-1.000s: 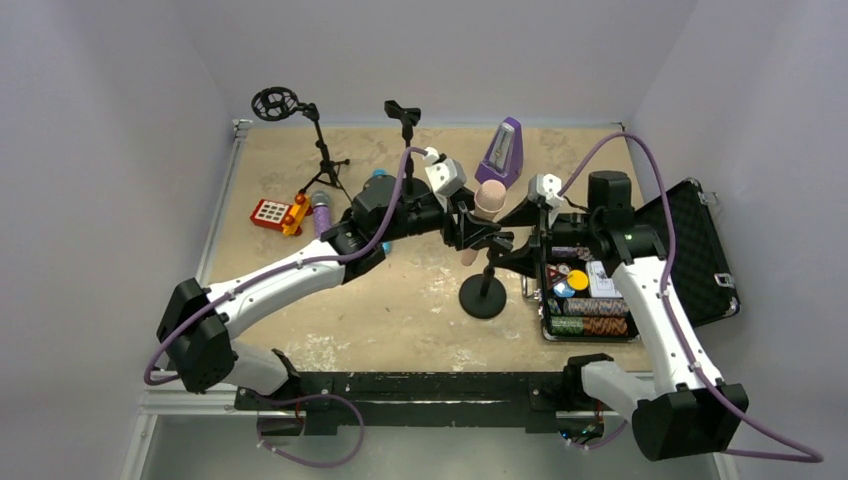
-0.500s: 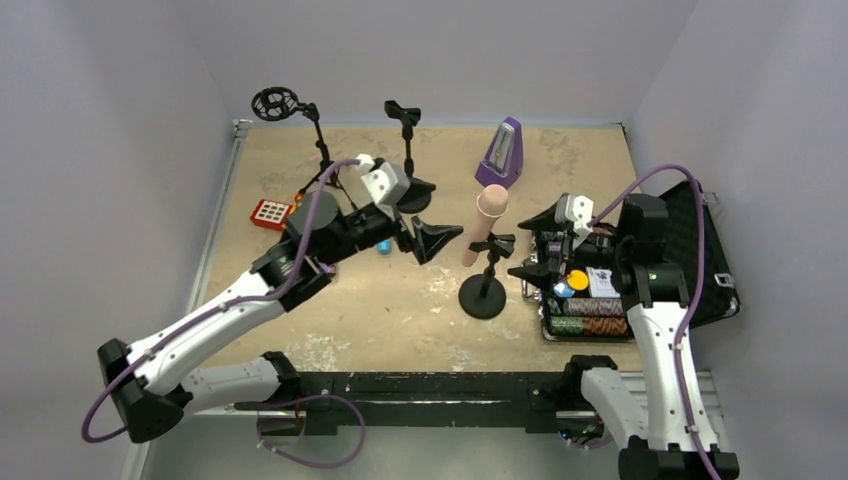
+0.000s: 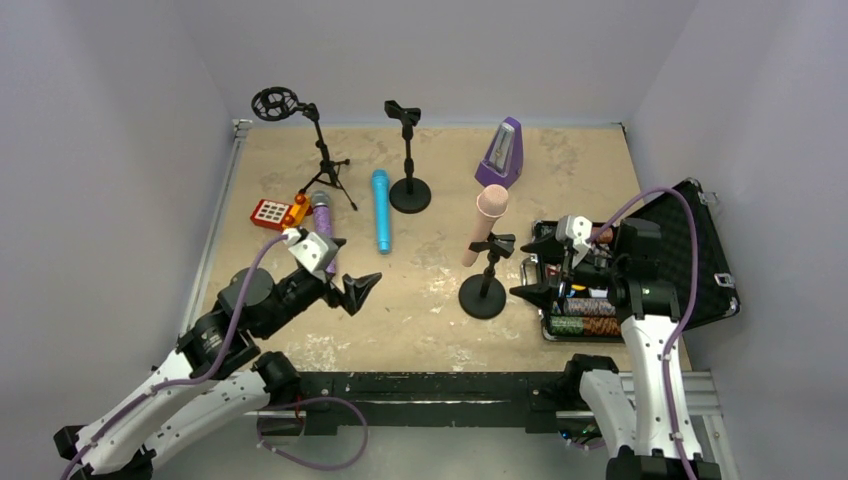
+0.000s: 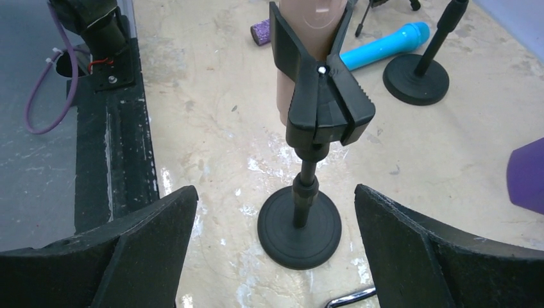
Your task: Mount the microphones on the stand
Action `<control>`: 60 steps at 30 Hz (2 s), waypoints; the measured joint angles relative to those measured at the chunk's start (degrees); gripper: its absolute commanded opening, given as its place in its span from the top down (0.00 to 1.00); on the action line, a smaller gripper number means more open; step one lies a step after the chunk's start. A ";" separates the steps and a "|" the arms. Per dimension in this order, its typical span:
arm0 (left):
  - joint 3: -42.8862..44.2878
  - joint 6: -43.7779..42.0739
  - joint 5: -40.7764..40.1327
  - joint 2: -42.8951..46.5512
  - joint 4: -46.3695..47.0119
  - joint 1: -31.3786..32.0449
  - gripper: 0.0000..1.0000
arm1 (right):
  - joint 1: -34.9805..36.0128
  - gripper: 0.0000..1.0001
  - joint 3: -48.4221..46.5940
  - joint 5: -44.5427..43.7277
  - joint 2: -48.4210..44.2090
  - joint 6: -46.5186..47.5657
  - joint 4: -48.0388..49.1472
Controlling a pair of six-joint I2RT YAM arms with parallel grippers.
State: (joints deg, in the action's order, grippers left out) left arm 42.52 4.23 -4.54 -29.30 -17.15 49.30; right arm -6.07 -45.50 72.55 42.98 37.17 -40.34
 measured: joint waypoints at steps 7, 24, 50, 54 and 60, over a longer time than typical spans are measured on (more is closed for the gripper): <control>-5.35 -1.95 -3.34 8.37 -6.82 0.00 0.01 | -0.57 0.04 2.10 0.74 1.03 1.42 -0.50; -5.68 -5.01 -3.41 7.93 -11.30 0.00 0.01 | -0.92 0.02 5.88 4.11 1.92 9.62 0.31; -5.68 -5.40 -3.39 7.93 -11.28 0.00 0.01 | -3.10 0.02 8.63 8.04 0.83 13.49 -1.66; -5.68 -5.42 -3.39 7.93 -11.28 0.00 0.01 | -3.15 0.02 8.79 8.04 0.83 13.51 -1.64; -5.68 -5.42 -3.39 7.93 -11.28 0.00 0.01 | -3.32 0.03 8.87 8.04 0.83 13.62 -1.64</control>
State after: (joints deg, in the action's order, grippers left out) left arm 36.84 -1.19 -7.92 -21.37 -28.42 49.30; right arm -9.39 -36.62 80.60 43.81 50.78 -41.98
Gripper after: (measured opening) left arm 0.993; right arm 0.977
